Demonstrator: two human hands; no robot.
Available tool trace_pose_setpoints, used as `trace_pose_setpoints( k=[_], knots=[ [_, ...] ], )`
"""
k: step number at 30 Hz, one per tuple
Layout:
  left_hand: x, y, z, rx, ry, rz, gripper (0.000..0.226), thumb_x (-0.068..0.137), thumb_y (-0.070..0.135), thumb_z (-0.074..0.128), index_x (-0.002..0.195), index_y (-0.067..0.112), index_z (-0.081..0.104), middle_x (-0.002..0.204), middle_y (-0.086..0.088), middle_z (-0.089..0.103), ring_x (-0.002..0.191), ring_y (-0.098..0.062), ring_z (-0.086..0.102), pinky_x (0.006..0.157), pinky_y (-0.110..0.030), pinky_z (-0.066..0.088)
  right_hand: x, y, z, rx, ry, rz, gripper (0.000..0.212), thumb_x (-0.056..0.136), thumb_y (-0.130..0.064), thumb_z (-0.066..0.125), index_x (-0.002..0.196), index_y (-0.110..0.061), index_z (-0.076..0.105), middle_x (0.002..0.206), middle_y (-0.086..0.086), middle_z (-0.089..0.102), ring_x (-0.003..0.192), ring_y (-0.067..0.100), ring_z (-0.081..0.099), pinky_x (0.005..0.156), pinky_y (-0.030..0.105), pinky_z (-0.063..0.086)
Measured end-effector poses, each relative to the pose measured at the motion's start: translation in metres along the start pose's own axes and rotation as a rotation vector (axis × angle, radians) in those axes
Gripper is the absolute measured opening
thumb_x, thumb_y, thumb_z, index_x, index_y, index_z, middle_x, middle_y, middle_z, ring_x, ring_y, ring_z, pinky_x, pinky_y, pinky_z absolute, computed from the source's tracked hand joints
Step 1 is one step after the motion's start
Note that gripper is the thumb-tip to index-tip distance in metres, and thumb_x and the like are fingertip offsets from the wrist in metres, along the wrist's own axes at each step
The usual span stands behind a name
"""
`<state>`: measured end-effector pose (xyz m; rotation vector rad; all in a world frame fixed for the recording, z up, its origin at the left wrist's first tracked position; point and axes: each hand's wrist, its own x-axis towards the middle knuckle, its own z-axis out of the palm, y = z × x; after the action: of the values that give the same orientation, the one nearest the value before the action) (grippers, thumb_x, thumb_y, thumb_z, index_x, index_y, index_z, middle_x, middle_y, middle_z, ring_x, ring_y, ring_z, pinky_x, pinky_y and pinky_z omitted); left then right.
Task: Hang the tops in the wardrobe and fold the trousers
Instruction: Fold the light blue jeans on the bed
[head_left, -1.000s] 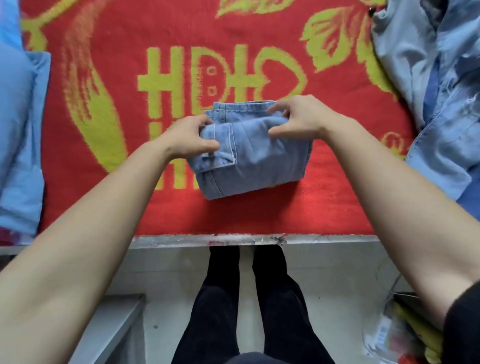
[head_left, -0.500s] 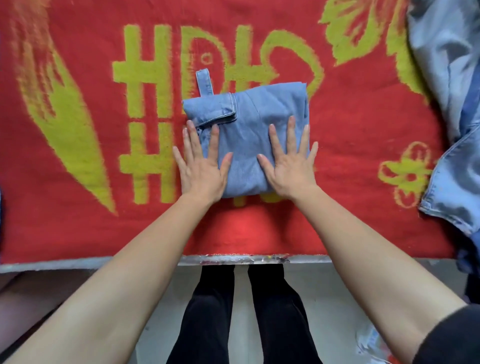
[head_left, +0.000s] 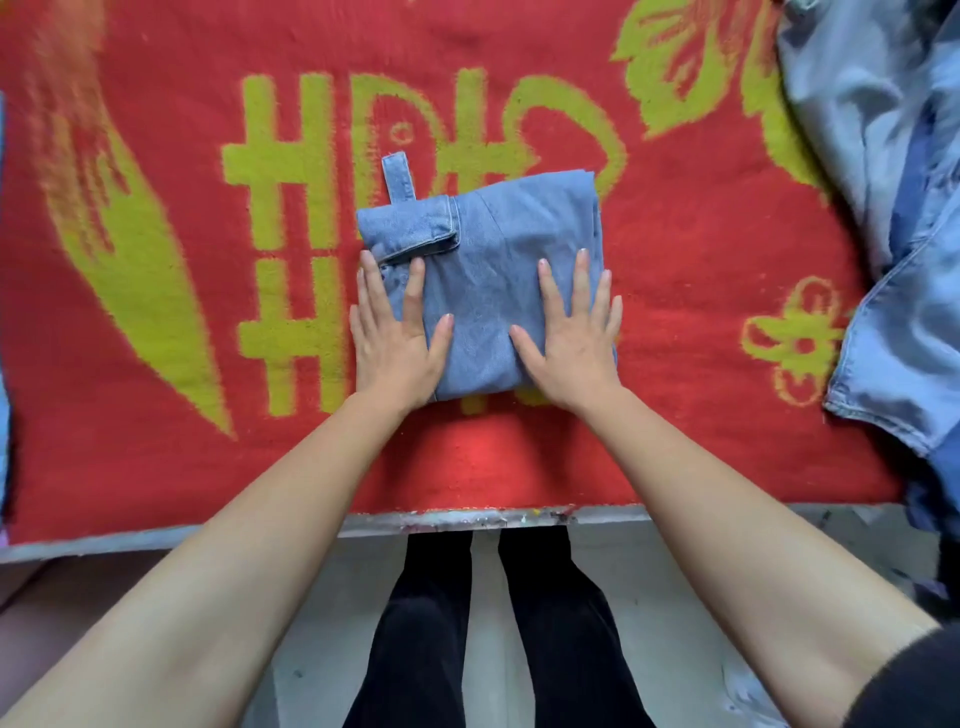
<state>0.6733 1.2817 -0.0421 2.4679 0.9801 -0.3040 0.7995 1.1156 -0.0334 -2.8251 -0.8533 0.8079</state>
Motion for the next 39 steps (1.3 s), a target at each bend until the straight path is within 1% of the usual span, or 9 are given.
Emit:
trace_pose_setpoints(
  k=[6, 9, 12, 17, 22, 28, 31, 35, 39],
  knots=[
    [-0.035, 0.007, -0.025, -0.347, 0.114, -0.198, 0.093, 0.09, 0.038, 0.066, 0.158, 0.013, 0.007, 0.161, -0.025, -0.011, 0.151, -0.036, 0.0, 0.121, -0.042, 0.006, -0.045, 0.007, -0.009, 0.468, 0.182, 0.381, 0.105, 0.083, -0.041, 0.074, 0.159, -0.015, 0.008, 0.163, 0.023, 0.0, 0.151, 0.037, 0.008, 0.121, 0.046, 0.013],
    [-0.018, 0.016, -0.044, -0.209, 0.163, 0.019, 0.095, 0.087, 0.04, 0.068, 0.157, 0.007, 0.011, 0.161, -0.027, -0.005, 0.151, -0.037, 0.001, 0.122, -0.045, 0.006, -0.047, 0.002, -0.007, 0.919, 0.167, 0.839, 0.11, 0.076, -0.038, 0.083, 0.156, -0.01, 0.012, 0.155, 0.024, 0.019, 0.142, 0.034, 0.029, 0.114, 0.037, 0.025],
    [0.036, 0.033, -0.059, -0.09, 0.098, 0.267, 0.103, 0.083, 0.051, 0.064, 0.158, 0.013, 0.005, 0.163, -0.021, -0.007, 0.152, -0.033, -0.006, 0.121, -0.052, 0.0, -0.046, -0.017, 0.0, 1.421, -0.049, 1.136, 0.116, 0.07, -0.047, 0.086, 0.151, -0.007, 0.013, 0.145, 0.011, 0.04, 0.116, 0.026, 0.052, 0.108, 0.042, 0.044],
    [0.127, 0.065, -0.062, 0.062, -0.23, 0.367, 0.115, 0.077, 0.062, 0.067, 0.158, 0.024, -0.005, 0.165, -0.011, -0.008, 0.152, -0.029, -0.006, 0.12, -0.058, -0.001, -0.042, -0.053, 0.029, 1.55, -0.121, 1.071, 0.095, 0.069, -0.043, 0.088, 0.132, -0.011, 0.025, 0.13, 0.003, 0.044, 0.104, 0.015, 0.056, 0.101, 0.04, 0.049],
    [0.151, 0.062, -0.049, 0.008, -0.491, 0.296, 0.107, 0.071, 0.067, 0.073, 0.155, 0.026, 0.021, 0.156, -0.003, 0.036, 0.143, -0.025, 0.032, 0.117, -0.045, 0.027, -0.034, -0.06, 0.042, 1.797, -0.181, 1.025, 0.067, 0.083, -0.027, 0.08, 0.133, -0.008, 0.041, 0.135, 0.006, 0.056, 0.118, 0.022, 0.06, 0.1, 0.044, 0.049],
    [0.125, 0.053, -0.051, -0.105, -0.44, 0.004, 0.096, 0.053, 0.07, 0.079, 0.132, 0.025, 0.051, 0.13, 0.001, 0.062, 0.121, -0.022, 0.057, 0.107, -0.038, 0.04, -0.033, -0.034, 0.036, 1.666, 0.147, 0.914, 0.042, 0.087, -0.004, 0.07, 0.124, -0.006, 0.049, 0.125, 0.015, 0.065, 0.109, 0.026, 0.066, 0.099, 0.054, 0.052],
    [0.084, 0.029, -0.036, -0.512, -0.562, -0.272, 0.09, 0.053, 0.044, 0.095, 0.129, 0.019, 0.054, 0.12, 0.005, 0.066, 0.107, -0.012, 0.065, 0.099, -0.035, 0.05, -0.03, 0.005, 0.025, 1.478, 0.313, 0.751, 0.049, 0.086, -0.005, 0.073, 0.126, -0.019, 0.049, 0.121, 0.014, 0.066, 0.106, 0.023, 0.067, 0.099, 0.043, 0.053],
    [0.049, 0.019, -0.009, -0.809, -0.402, -0.436, 0.09, 0.046, 0.03, 0.1, 0.123, 0.018, 0.056, 0.112, 0.006, 0.071, 0.097, -0.007, 0.069, 0.089, -0.03, 0.056, -0.019, 0.043, 0.021, 1.216, 0.116, 0.614, 0.051, 0.085, -0.023, 0.079, 0.129, -0.016, 0.054, 0.119, 0.005, 0.069, 0.107, 0.017, 0.068, 0.097, 0.037, 0.054],
    [0.047, 0.027, -0.008, -0.95, -0.416, -0.479, 0.063, 0.049, 0.024, 0.098, 0.105, 0.017, 0.071, 0.094, 0.007, 0.077, 0.083, -0.008, 0.074, 0.064, -0.02, 0.056, -0.012, 0.051, 0.02, 1.301, -0.055, 0.566, 0.036, 0.089, -0.016, 0.073, 0.122, -0.019, 0.057, 0.114, 0.001, 0.071, 0.102, 0.014, 0.069, 0.093, 0.033, 0.055]
  ],
)
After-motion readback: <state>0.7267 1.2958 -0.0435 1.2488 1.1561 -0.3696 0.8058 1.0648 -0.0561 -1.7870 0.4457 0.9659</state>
